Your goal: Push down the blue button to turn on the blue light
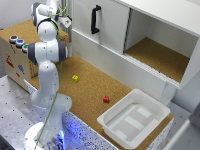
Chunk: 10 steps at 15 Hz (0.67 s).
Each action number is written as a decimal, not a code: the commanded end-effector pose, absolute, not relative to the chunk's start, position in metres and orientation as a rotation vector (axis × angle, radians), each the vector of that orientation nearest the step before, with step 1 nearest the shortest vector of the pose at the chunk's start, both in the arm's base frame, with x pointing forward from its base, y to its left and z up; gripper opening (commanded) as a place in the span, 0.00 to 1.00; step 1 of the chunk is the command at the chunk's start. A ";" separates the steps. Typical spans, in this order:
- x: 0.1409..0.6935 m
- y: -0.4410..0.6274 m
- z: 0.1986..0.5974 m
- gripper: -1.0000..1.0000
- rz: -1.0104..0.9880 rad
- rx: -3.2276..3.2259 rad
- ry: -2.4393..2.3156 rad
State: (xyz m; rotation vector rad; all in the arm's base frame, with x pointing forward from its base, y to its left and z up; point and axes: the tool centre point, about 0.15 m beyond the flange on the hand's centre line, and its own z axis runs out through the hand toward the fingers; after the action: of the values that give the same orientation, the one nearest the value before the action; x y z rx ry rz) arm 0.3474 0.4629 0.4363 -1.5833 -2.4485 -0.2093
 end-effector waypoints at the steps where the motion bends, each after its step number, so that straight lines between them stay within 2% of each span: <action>1: 0.357 0.476 0.444 1.00 -0.086 -1.556 -2.419; 3: 0.357 0.476 0.444 1.00 -0.086 -1.556 -2.419; 4: 0.348 0.463 0.436 1.00 -0.209 -1.584 -2.448; 10: 0.305 0.400 0.500 1.00 -0.274 -1.964 -2.431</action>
State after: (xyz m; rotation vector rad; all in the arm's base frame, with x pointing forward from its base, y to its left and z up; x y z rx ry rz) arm 0.3472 0.4402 0.4537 -1.6991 -2.3992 -0.1825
